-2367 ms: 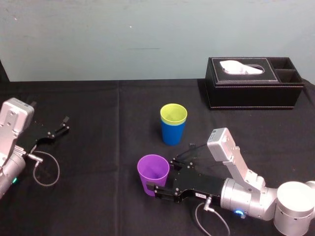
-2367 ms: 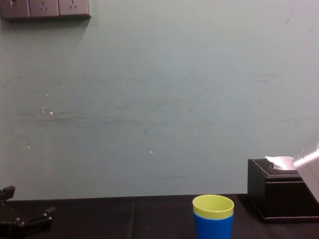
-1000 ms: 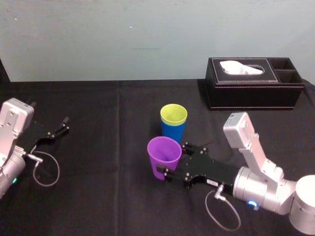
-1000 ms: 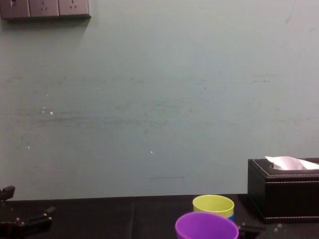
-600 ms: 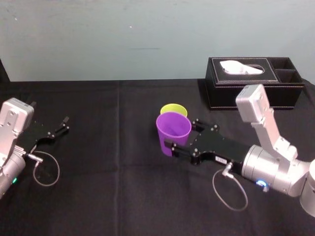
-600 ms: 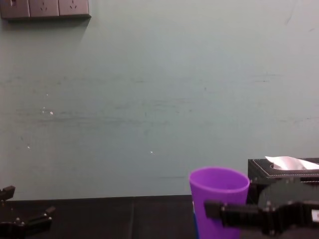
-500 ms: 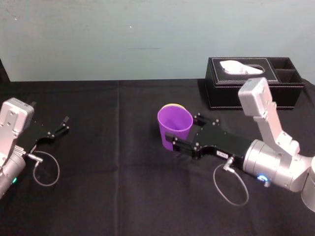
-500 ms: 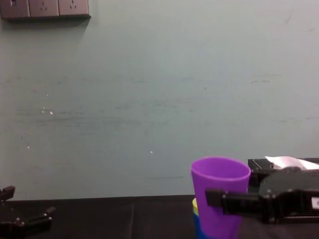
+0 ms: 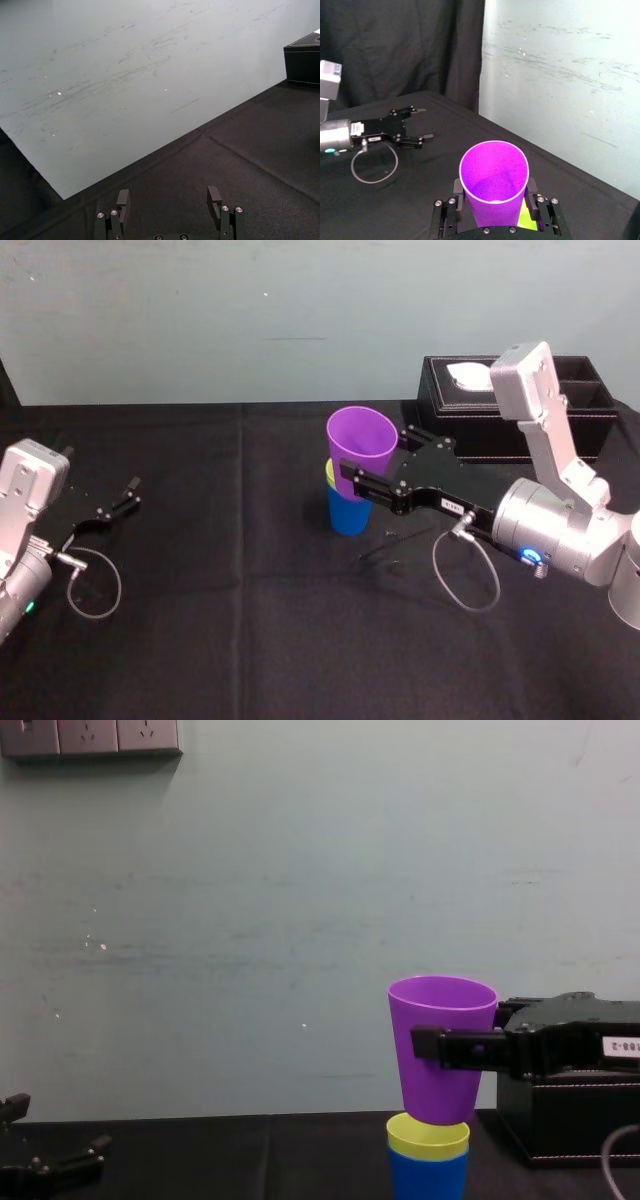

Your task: Stack the three plastic cups sequentially using one hand.

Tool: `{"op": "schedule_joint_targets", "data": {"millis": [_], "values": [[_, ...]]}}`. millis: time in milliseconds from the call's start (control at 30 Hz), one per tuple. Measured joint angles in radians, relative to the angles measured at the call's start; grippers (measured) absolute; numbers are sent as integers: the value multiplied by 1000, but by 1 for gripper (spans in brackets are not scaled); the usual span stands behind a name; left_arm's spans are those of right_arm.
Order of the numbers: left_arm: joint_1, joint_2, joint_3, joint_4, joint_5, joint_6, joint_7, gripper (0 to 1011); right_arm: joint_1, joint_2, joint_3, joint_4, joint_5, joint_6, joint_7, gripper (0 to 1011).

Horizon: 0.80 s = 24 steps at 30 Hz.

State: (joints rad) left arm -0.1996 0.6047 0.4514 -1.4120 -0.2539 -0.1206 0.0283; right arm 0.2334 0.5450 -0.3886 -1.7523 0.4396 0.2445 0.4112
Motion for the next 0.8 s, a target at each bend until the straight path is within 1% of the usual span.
{"op": "schedule_joint_targets", "data": {"millis": [133, 167, 400, 433, 600, 800], "values": [[0, 0, 0, 0, 0, 0, 0, 1010, 28, -13, -7, 29, -5, 12, -9, 721], [0, 0, 0, 0, 0, 0, 0, 1010, 28, -13, -7, 29, -5, 12, -9, 721], [0, 0, 0, 0, 0, 0, 0, 1010, 66, -36, -14, 85, -8, 23, -14, 720], [0, 0, 0, 0, 0, 0, 0, 1010, 66, -36, -14, 85, -8, 23, -14, 720], [0, 0, 0, 0, 0, 0, 0, 1010, 90, -53, -23, 130, -15, 24, -14, 721], [0, 0, 0, 0, 0, 0, 0, 1010, 107, -68, -30, 162, -21, 21, -14, 721]]}}
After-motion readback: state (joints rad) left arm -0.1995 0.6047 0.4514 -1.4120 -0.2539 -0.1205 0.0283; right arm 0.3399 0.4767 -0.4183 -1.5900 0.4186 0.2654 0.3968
